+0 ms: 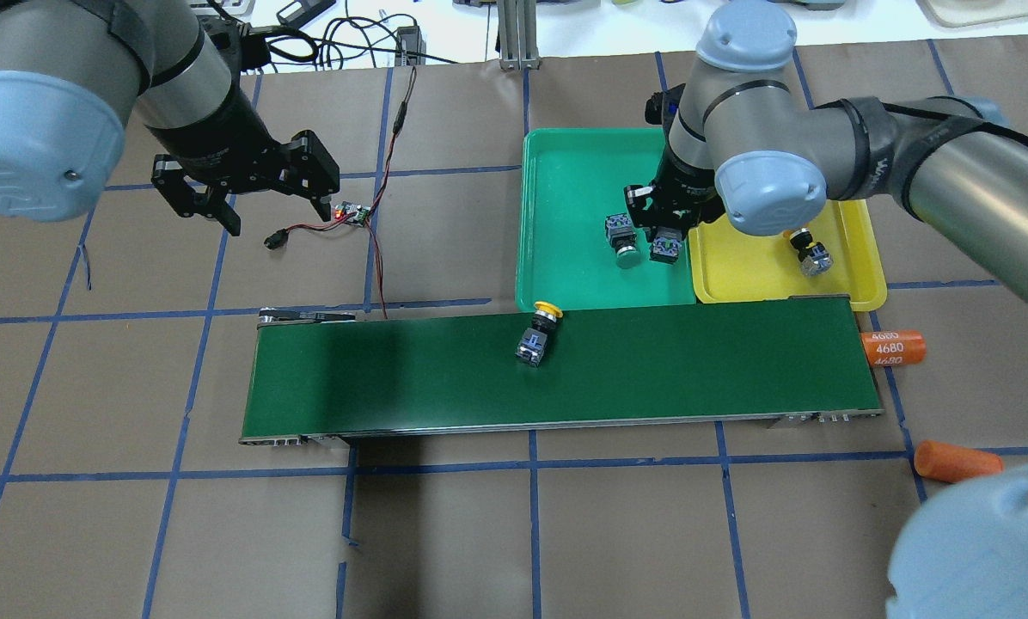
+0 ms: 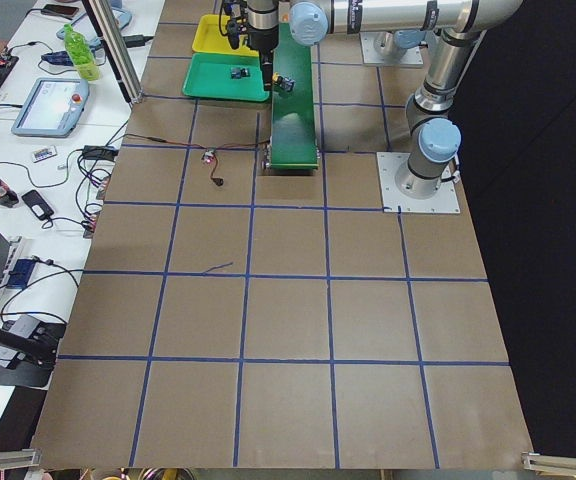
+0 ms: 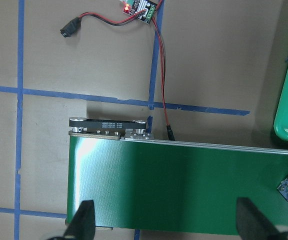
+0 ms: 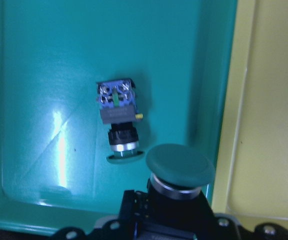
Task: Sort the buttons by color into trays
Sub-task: 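Place the green-capped button in the green tray and open the right gripper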
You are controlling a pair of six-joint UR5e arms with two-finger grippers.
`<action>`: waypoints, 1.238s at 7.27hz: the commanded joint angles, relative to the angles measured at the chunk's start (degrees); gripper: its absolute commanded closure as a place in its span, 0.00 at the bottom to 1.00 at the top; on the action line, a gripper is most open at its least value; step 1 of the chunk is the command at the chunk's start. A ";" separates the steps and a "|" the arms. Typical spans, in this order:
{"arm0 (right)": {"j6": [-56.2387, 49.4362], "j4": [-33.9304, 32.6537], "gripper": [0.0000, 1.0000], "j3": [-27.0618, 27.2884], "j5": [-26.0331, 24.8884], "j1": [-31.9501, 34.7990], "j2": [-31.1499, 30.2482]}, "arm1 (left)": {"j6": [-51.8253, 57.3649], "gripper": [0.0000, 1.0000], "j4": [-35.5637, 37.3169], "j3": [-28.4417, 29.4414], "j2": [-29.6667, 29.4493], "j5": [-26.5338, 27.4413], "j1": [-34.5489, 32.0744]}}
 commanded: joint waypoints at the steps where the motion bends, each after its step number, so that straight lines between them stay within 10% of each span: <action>1: -1.02 0.30 0.28 -4.85 0.72 0.25 3.66 | 0.09 0.00 0.00 0.00 0.00 0.08 0.00; 2: -1.02 0.91 0.00 -4.76 0.37 0.25 3.66 | 0.09 0.00 0.00 0.00 0.00 0.08 0.00; 6: -1.02 9.23 0.00 -3.45 0.02 -0.36 -1.41 | 0.09 0.00 0.00 0.00 0.09 0.17 0.00; 9: -1.02 12.70 0.00 7.15 -3.73 -1.24 -12.91 | 0.09 0.00 0.00 0.00 0.09 0.17 0.00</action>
